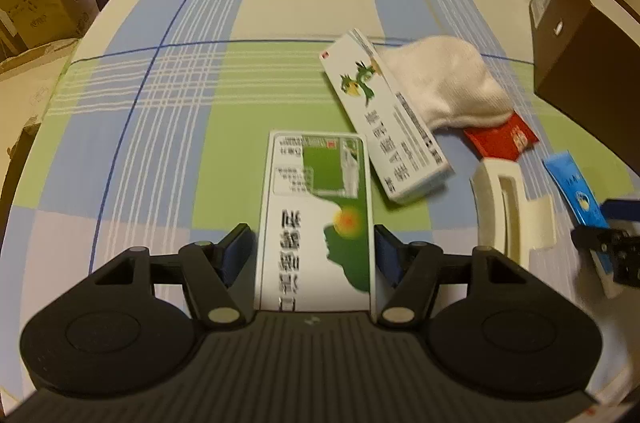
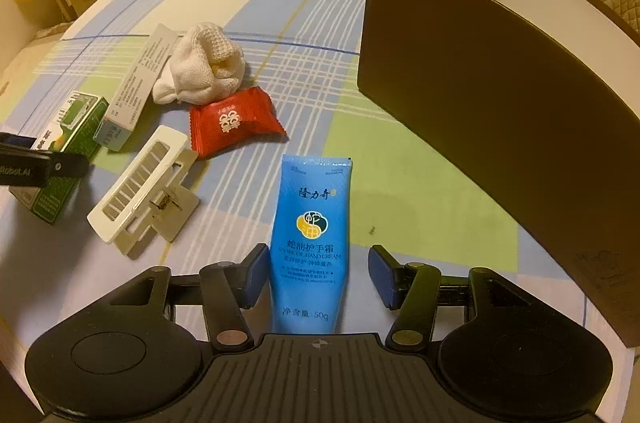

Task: Organize objects
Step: 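Grasp the blue hand-cream tube with the right tool while the left tool grasps the green-white medicine box, then carry the blue tube and green-white box into the box and open both tools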

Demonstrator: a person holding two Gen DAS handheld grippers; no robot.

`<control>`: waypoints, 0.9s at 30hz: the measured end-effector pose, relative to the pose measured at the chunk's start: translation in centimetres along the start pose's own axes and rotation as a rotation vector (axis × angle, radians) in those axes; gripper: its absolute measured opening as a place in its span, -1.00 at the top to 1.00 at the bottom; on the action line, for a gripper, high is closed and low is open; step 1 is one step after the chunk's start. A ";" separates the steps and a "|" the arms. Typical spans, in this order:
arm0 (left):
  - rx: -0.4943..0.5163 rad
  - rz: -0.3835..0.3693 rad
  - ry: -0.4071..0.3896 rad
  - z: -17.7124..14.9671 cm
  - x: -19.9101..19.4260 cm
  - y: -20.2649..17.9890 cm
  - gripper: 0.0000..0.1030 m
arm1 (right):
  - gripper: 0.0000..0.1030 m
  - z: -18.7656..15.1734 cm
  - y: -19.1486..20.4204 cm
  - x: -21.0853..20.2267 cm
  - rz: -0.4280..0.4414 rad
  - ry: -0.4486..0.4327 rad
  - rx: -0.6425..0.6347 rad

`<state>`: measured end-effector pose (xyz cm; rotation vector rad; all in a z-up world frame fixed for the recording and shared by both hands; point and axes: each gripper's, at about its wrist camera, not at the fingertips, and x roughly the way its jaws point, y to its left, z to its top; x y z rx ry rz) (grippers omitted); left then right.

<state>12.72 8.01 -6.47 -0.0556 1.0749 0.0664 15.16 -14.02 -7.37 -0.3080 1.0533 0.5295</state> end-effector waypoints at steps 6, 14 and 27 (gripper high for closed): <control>0.027 0.012 -0.022 0.1 0.2 -0.3 0.01 | 0.25 0.2 0.4 0.0 0.001 -0.007 -0.016; 0.030 0.019 -0.027 0.0 0.2 -0.4 0.01 | 0.26 0.2 0.4 0.0 0.005 -0.009 -0.021; 0.023 0.036 -0.077 -0.1 -2.5 -0.4 0.01 | 0.27 0.8 0.9 -2.6 0.051 -0.093 -0.032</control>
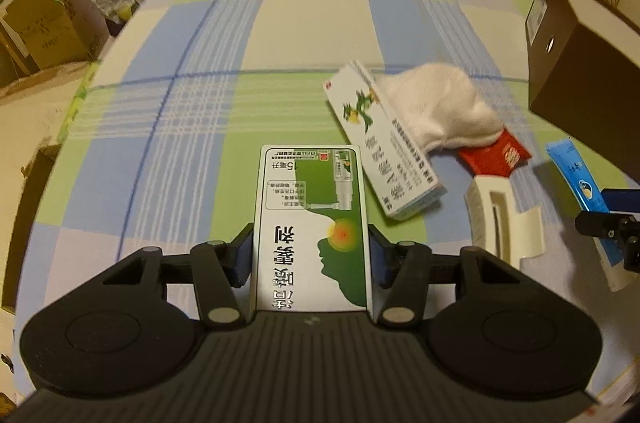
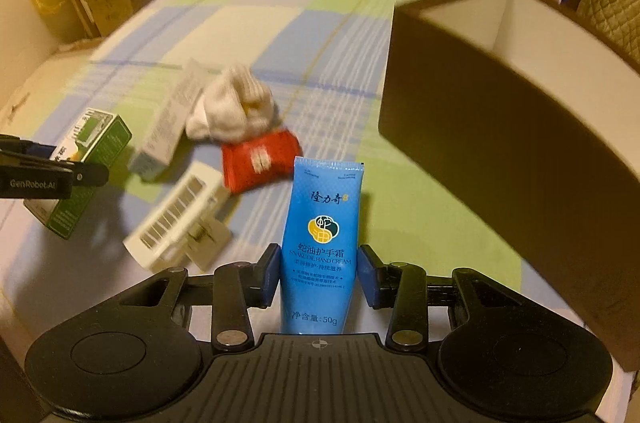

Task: Organize objects
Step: 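Carry the blue tube and green-white box into the box and open both tools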

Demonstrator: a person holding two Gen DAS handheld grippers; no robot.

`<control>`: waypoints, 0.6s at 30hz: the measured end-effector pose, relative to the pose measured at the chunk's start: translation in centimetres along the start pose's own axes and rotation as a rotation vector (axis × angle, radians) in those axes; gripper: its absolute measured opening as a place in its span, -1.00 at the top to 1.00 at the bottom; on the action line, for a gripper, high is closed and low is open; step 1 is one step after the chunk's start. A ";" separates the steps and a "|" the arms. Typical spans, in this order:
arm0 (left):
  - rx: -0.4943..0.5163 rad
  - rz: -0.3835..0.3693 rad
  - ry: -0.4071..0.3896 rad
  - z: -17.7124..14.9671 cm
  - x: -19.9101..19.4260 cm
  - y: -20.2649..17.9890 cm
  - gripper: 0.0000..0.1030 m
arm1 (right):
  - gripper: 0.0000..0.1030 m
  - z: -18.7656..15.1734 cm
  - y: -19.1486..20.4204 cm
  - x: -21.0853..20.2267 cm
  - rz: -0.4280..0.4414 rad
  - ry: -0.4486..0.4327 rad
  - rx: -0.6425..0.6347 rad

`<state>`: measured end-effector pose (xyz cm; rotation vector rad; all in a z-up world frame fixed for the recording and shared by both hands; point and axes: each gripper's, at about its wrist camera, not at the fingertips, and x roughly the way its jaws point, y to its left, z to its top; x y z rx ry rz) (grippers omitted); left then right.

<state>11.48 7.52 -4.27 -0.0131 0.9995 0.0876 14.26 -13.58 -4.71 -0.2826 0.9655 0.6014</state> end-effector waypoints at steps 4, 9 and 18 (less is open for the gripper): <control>0.000 -0.009 -0.032 0.6 -1.5 -0.3 0.01 | 0.27 0.5 0.2 -1.3 0.010 -0.035 -0.002; 0.019 -0.034 -0.077 1.3 -3.6 -1.5 0.01 | 0.27 1.2 0.1 -3.0 0.011 -0.083 0.012; 0.058 -0.092 -0.133 3.1 -6.3 -4.6 0.01 | 0.27 3.0 -1.0 -7.3 0.018 -0.196 0.042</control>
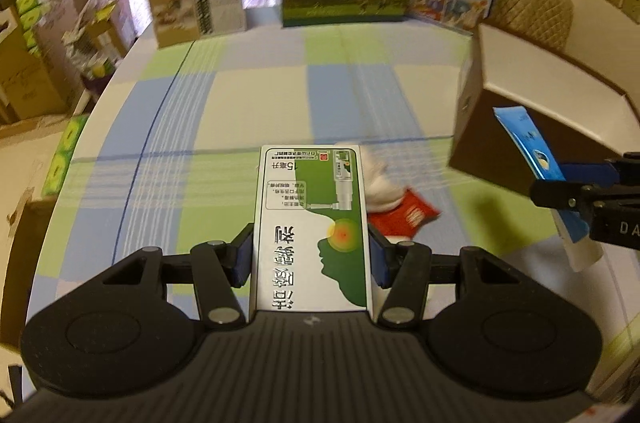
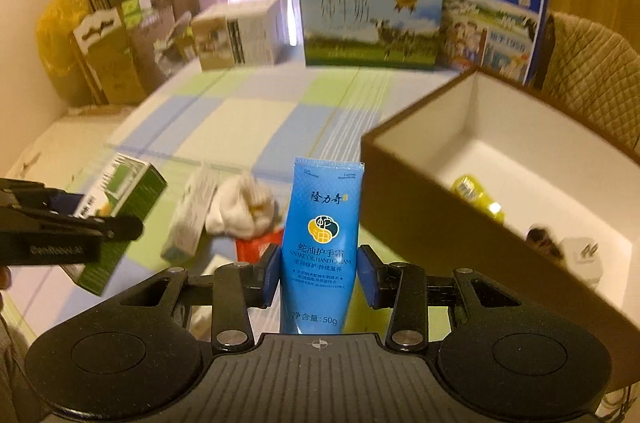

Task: Organize objects
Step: 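Carry the blue tube and green-white box into the box and open both tools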

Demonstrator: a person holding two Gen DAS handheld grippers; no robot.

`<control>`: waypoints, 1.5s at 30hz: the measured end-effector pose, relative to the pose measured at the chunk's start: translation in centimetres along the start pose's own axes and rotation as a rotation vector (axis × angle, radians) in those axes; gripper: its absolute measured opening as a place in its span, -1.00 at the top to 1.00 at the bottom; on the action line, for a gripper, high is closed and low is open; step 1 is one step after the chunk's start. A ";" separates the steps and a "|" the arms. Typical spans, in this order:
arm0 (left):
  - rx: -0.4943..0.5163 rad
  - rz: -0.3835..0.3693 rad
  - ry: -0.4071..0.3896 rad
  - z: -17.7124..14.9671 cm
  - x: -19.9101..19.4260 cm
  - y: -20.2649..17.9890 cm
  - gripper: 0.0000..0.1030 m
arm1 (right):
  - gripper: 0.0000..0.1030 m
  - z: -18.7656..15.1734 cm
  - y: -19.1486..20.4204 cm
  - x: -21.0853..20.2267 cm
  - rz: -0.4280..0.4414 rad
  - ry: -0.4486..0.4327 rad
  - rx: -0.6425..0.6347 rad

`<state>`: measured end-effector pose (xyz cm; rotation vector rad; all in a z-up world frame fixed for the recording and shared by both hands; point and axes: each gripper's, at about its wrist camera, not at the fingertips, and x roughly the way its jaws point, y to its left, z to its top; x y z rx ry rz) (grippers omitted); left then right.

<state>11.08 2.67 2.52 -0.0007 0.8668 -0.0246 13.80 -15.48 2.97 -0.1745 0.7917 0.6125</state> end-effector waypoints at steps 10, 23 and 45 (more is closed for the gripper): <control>0.084 -0.058 -0.091 4.5 -1.9 -4.7 0.01 | 0.27 1.6 -2.5 -4.3 -0.037 -0.090 0.015; 0.202 -0.165 -0.152 9.7 -1.9 -12.6 0.01 | 0.27 2.7 -9.3 -8.7 -0.121 -0.156 0.071; 0.391 -0.242 -0.051 15.6 6.6 -23.2 0.01 | 0.26 3.4 -22.4 -6.0 -0.215 0.003 0.161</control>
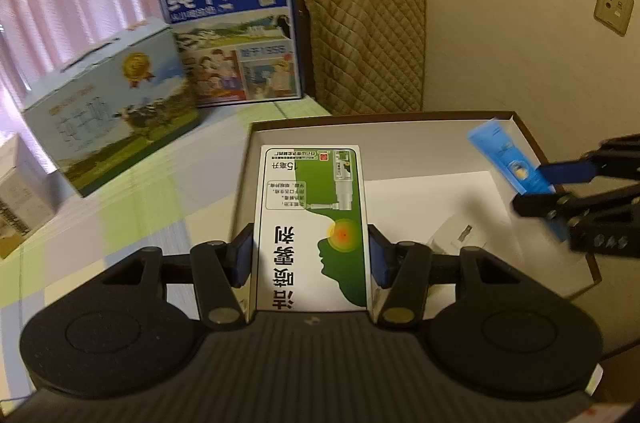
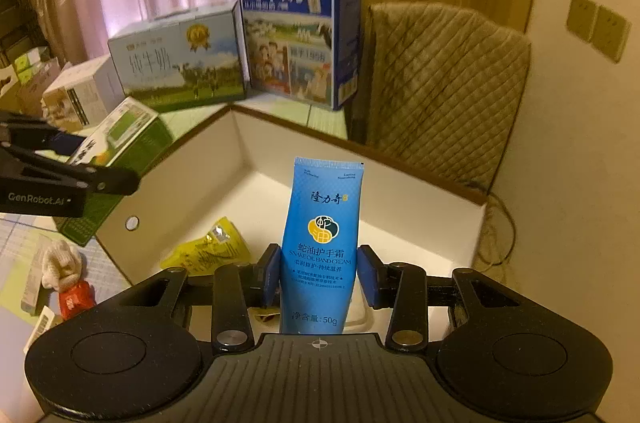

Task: Organize objects
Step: 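Carry the blue tube and green-white box into the box and open both tools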

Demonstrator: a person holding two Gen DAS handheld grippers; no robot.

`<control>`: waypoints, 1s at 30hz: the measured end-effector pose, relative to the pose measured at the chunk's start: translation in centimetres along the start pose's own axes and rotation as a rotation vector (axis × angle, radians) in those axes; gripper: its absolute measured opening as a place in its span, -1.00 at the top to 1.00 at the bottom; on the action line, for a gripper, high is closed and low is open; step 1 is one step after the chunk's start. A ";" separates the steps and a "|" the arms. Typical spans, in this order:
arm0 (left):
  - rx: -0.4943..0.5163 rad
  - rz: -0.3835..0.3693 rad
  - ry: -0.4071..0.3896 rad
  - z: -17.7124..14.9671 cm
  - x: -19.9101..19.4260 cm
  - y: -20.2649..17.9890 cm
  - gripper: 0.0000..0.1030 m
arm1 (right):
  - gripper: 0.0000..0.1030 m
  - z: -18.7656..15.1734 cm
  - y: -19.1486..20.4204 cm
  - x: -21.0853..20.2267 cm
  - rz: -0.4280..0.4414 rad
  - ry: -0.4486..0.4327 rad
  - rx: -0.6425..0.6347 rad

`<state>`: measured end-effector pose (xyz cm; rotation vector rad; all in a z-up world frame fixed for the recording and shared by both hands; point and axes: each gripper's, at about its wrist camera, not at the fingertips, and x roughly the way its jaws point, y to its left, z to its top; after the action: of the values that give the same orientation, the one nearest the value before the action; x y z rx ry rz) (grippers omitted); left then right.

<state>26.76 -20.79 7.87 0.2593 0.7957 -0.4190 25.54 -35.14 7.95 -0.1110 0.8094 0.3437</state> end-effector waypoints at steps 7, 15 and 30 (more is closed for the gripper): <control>0.005 -0.035 0.073 1.0 4.8 -0.7 0.01 | 0.26 1.4 -1.5 4.3 0.067 0.076 0.104; -0.018 -0.028 0.127 1.4 9.0 -0.4 0.01 | 0.26 2.0 -1.8 8.6 0.108 0.133 0.289; -0.036 -0.021 0.155 1.1 11.6 0.4 0.01 | 0.26 2.1 -2.8 12.5 0.071 0.148 0.418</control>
<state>34.86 -23.95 0.12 0.2519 0.9575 -0.4072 35.92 -34.02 0.26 0.2862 1.0172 0.2287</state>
